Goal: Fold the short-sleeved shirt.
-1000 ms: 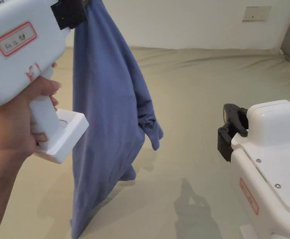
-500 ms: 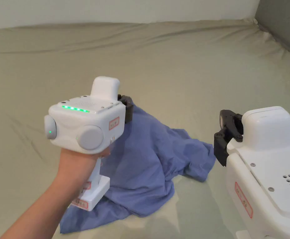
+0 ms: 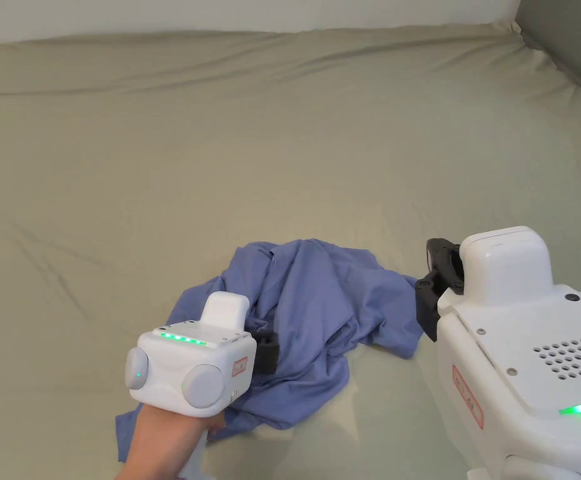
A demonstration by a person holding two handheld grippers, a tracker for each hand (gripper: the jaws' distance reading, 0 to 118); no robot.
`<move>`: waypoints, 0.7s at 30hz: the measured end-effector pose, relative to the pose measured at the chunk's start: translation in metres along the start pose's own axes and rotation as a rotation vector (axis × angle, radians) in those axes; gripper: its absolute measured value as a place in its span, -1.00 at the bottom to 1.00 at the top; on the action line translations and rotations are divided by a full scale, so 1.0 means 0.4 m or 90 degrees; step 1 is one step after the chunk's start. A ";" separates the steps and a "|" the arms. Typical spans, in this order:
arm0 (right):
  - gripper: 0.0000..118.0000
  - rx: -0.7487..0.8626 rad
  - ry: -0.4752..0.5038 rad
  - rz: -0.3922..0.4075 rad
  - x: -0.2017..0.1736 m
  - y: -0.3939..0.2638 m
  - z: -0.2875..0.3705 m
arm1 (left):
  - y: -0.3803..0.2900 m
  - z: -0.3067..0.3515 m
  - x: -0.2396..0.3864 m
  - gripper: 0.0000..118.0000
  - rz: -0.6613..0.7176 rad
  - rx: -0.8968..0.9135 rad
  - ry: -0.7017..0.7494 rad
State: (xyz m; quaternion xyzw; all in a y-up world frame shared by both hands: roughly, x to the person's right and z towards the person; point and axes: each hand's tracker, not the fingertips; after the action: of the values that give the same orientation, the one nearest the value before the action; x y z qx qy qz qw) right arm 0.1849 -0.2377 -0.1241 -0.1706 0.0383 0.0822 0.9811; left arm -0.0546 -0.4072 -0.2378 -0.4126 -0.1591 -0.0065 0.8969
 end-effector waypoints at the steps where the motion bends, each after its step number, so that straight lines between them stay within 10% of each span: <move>1: -1.00 0.002 0.001 0.002 -0.002 0.004 0.004 | 0.011 0.031 -0.004 0.25 0.001 0.019 0.004; 3: -1.00 0.012 0.004 0.007 -0.008 0.017 0.018 | 0.038 0.133 -0.012 0.90 0.003 0.101 0.003; 15: -1.00 0.113 0.032 0.030 -0.084 0.148 0.113 | 0.118 0.697 -0.021 0.88 0.032 0.449 0.149; 18: -1.00 0.133 0.040 0.038 -0.109 0.166 0.129 | 0.096 0.749 -0.005 0.45 0.018 0.473 0.191; 21: -1.00 0.148 0.053 0.047 -0.138 0.171 0.141 | 0.071 0.755 0.020 -0.60 -0.009 0.480 0.228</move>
State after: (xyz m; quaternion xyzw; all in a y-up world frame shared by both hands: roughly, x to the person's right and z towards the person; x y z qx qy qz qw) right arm 0.1214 -0.1633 -0.0877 -0.0579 0.0948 0.1063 0.9881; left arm -0.1276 -0.1635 -0.0724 -0.0464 0.0054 -0.0255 0.9986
